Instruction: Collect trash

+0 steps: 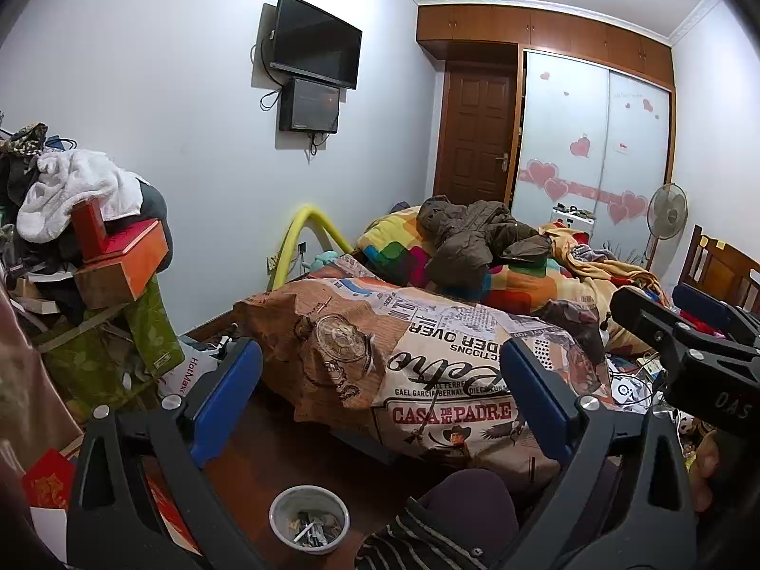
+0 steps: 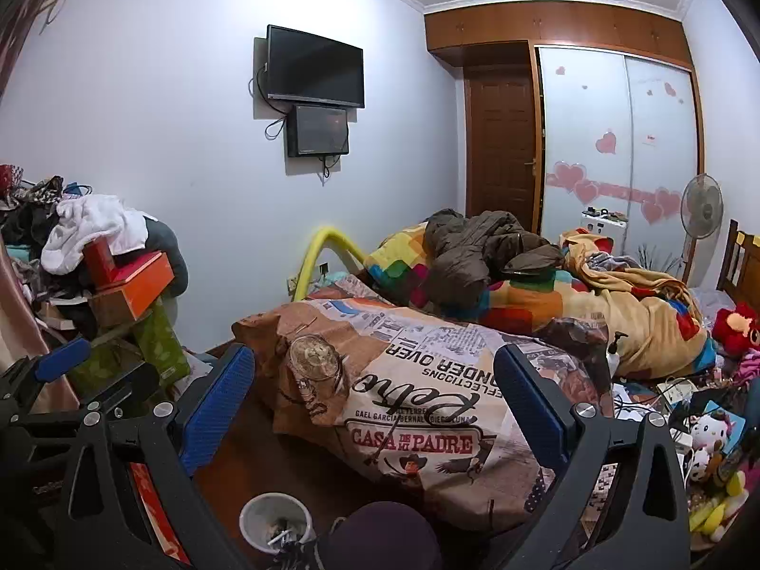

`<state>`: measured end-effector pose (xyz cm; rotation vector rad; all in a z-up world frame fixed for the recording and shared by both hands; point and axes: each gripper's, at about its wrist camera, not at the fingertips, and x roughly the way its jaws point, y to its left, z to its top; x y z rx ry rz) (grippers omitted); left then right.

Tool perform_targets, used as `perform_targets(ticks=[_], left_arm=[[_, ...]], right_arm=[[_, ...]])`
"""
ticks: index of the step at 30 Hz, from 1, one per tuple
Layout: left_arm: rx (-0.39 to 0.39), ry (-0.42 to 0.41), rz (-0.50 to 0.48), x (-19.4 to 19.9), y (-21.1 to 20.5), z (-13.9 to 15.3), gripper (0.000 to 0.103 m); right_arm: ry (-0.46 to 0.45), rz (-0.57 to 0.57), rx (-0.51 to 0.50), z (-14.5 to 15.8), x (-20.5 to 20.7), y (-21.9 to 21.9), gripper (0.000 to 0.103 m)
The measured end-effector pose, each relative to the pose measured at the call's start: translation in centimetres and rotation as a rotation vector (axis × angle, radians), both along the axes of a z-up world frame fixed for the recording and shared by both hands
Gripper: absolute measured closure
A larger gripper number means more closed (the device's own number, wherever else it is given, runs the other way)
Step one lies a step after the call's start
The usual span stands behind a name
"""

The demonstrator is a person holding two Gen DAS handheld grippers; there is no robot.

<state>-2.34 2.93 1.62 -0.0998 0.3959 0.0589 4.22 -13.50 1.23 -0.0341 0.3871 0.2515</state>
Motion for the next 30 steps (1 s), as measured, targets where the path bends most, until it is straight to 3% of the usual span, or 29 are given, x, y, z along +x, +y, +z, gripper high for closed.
perform_targets(ticks=[30], left_arm=[[0.014,-0.021,-0.003,-0.09,-0.55,0.80,0.001]], right_arm=[[-0.012,-0.001,0.008,0.47,0.09,-0.81,0.002]])
